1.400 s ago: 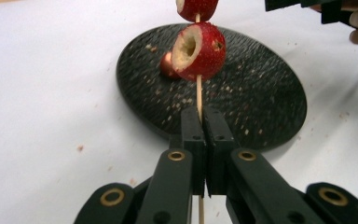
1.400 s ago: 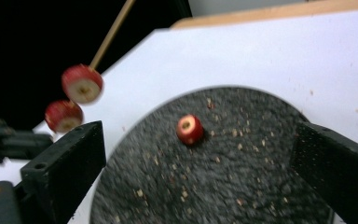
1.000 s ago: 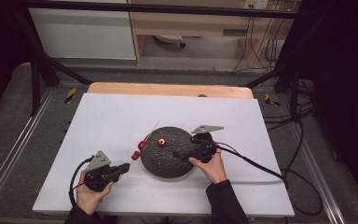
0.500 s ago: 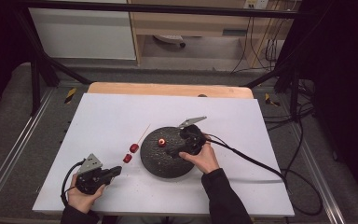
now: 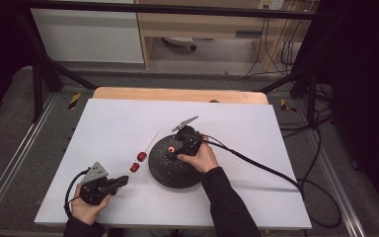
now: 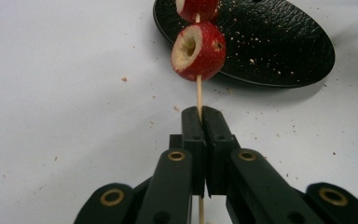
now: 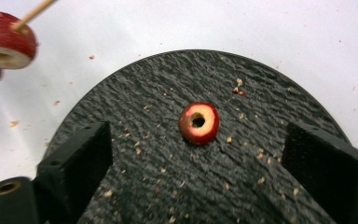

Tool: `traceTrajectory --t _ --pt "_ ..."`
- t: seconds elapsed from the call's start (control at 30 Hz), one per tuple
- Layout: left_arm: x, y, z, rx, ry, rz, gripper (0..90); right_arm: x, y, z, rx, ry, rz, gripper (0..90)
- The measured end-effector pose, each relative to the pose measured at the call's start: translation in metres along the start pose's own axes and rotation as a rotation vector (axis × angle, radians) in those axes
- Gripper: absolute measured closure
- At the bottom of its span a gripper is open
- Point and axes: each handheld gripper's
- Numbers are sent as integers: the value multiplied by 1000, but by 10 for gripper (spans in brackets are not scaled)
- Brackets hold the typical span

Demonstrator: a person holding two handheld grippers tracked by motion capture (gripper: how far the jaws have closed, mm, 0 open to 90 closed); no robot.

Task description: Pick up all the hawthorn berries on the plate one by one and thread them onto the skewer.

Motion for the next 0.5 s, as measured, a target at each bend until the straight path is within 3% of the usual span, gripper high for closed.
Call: traceTrajectory --t 0.17,0.5 --pt "1 0 0 -3 0 1 883 11 1 -9 -18 -33 11 183" --pt "1 -2 -1 -3 0 -1 883 27 11 -12 1 -81 -11 342"
Point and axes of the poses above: each handheld gripper's, and its own axes: x roughly forward along the jaws, z roughly out of its underside, y roughly to its right, and after that the axes turned 4 degrees about -y, right-handed
